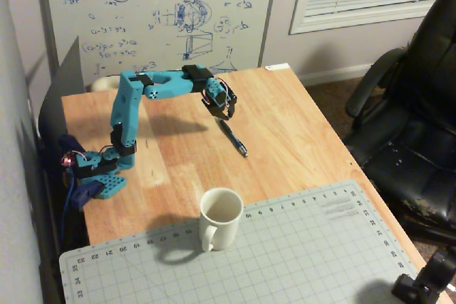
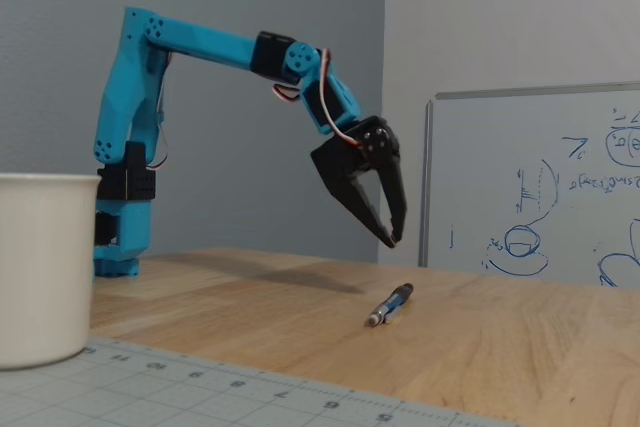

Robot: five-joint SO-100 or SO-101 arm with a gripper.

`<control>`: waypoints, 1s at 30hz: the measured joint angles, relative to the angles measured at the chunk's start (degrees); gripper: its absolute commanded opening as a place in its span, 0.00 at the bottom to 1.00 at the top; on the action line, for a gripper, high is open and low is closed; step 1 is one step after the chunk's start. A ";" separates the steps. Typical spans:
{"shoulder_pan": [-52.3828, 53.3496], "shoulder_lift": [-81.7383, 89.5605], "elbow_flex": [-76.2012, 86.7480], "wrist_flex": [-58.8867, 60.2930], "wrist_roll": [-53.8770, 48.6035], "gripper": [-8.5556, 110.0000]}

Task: Touch the pen.

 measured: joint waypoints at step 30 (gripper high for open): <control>0.18 -15.29 -10.99 0.00 0.00 0.08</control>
